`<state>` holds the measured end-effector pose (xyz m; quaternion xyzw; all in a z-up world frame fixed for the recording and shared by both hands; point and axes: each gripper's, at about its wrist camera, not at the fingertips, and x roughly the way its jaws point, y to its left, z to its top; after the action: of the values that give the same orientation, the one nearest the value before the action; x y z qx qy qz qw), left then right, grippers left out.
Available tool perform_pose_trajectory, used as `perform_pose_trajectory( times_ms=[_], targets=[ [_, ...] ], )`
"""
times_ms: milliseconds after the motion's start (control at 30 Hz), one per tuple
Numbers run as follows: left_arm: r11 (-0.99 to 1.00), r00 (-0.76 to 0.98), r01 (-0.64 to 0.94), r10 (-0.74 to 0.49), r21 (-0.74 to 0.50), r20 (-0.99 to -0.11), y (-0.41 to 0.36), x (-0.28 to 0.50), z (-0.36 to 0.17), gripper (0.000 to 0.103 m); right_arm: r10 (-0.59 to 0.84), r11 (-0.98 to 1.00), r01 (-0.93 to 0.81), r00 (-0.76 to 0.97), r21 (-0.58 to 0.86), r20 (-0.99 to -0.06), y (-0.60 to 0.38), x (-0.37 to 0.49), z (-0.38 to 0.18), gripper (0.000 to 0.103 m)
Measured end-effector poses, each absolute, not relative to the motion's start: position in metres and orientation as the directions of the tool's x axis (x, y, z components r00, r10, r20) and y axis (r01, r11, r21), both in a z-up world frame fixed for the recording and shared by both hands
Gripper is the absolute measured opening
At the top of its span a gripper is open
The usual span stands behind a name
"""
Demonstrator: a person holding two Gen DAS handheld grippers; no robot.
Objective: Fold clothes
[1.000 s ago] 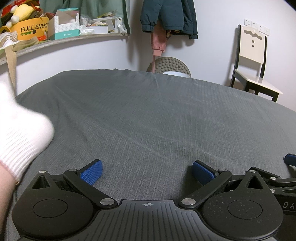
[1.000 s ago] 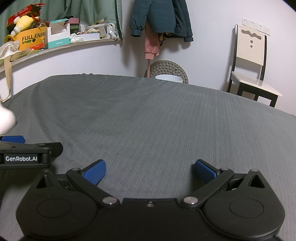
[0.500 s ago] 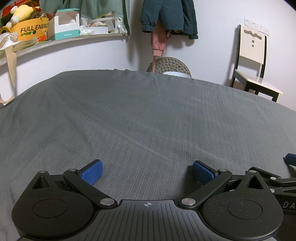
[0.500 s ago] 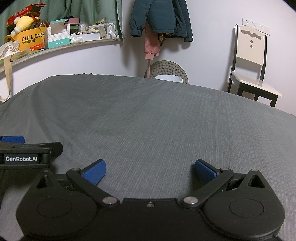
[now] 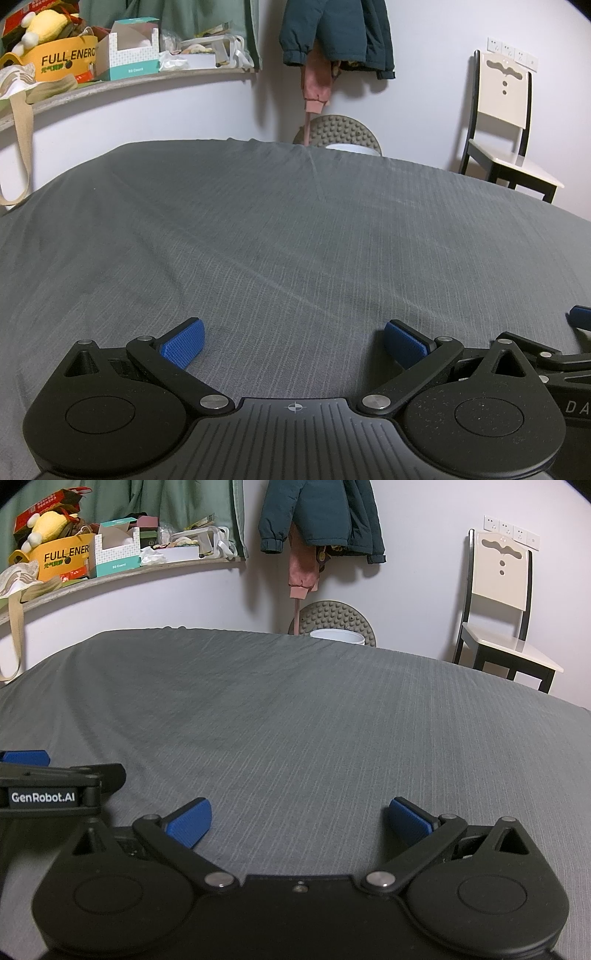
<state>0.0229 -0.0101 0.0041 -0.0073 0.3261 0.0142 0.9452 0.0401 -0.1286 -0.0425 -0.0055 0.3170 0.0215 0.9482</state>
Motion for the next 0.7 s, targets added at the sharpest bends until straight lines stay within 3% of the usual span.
perform_pose_trajectory(
  times_ms=[700],
  targets=[
    [0.999, 0.796, -0.031, 0.020, -0.009, -0.605, -0.0092, 0.0203, 0.0004, 0.103, 0.040, 0.999, -0.047, 0.798, 0.005, -0.602, -0.1294, 0.0414, -0.0422, 0.103]
  ],
)
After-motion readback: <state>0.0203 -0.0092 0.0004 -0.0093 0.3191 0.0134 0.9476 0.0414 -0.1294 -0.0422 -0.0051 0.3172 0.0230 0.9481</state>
